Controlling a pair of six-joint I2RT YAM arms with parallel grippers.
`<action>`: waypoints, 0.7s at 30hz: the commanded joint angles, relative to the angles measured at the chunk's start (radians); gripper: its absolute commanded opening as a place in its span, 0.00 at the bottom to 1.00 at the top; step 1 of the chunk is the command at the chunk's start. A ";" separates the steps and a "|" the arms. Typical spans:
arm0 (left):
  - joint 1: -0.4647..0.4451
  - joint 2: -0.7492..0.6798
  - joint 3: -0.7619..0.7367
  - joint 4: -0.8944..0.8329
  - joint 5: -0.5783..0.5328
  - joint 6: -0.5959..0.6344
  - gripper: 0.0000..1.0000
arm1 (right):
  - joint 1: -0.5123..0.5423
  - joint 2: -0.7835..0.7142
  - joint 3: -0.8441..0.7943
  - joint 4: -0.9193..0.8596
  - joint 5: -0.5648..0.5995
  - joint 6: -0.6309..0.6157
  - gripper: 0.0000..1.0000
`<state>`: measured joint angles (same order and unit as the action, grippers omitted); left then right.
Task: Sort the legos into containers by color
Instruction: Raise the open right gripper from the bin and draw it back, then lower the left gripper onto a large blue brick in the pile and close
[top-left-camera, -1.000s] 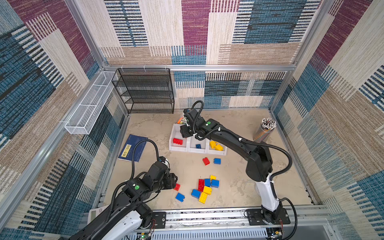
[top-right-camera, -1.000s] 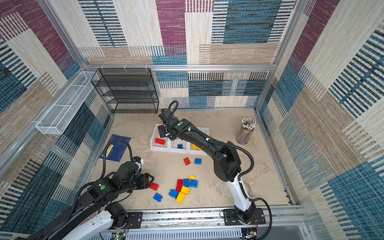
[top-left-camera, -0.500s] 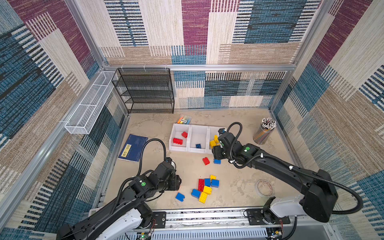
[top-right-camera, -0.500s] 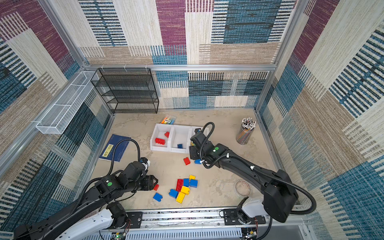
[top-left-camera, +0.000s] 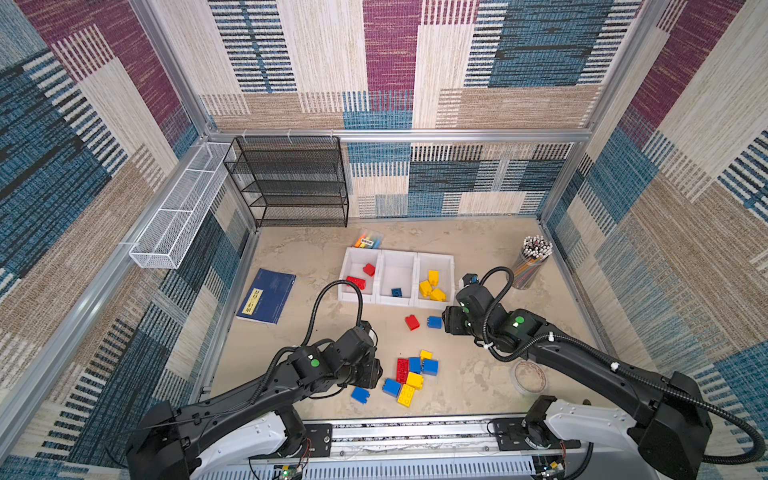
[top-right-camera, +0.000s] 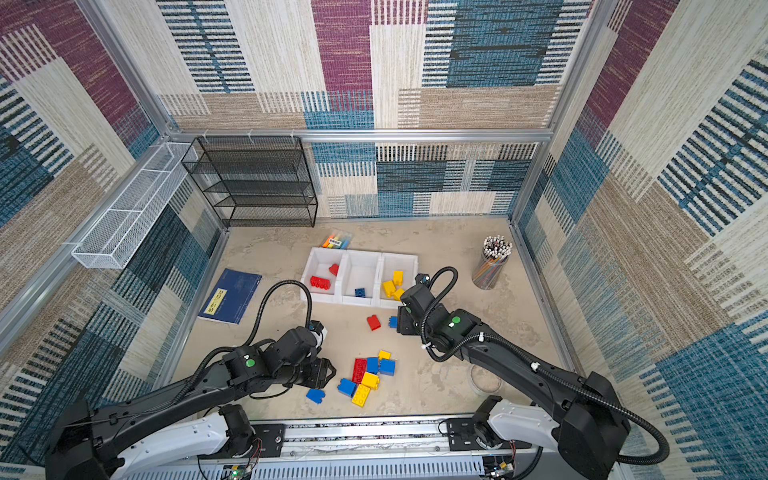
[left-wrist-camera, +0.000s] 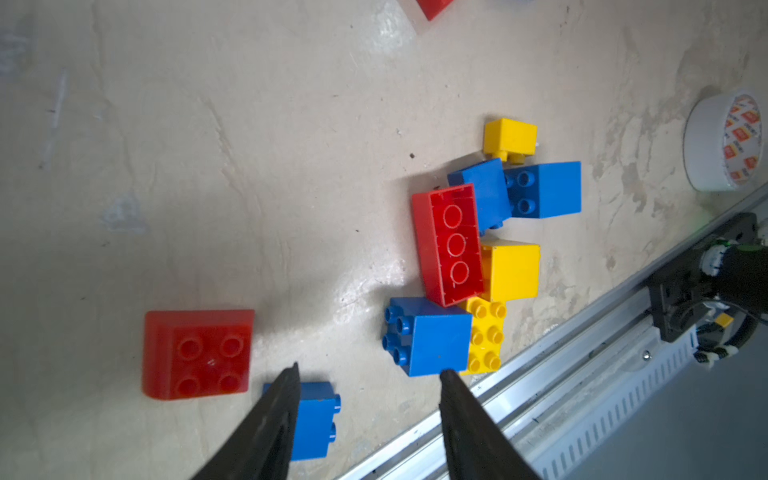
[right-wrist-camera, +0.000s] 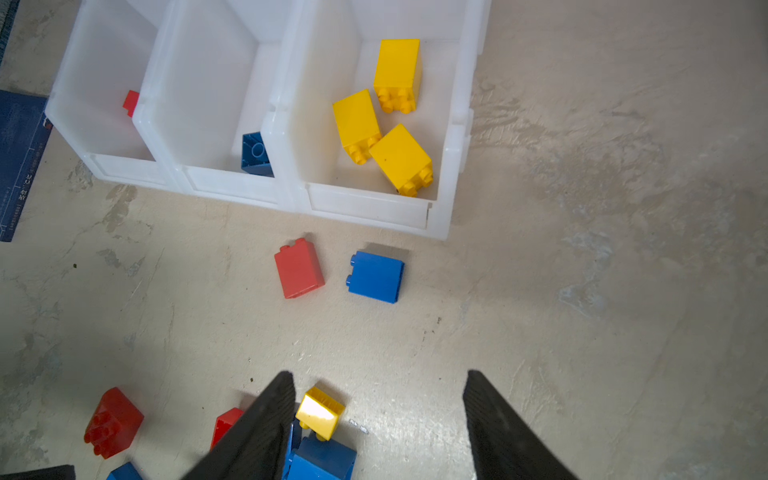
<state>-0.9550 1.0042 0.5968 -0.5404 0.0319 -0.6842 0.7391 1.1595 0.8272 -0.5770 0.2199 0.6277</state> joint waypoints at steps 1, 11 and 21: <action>-0.040 0.031 0.011 0.058 0.005 0.001 0.57 | 0.001 0.005 -0.001 0.000 0.004 0.023 0.67; -0.150 0.164 0.035 0.092 -0.027 -0.002 0.62 | 0.000 -0.001 0.003 -0.004 0.002 0.024 0.68; -0.181 0.303 0.087 0.108 -0.052 -0.013 0.63 | 0.000 -0.027 -0.011 -0.014 0.003 0.035 0.68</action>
<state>-1.1328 1.2903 0.6712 -0.4397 0.0139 -0.6842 0.7391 1.1412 0.8215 -0.5900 0.2192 0.6468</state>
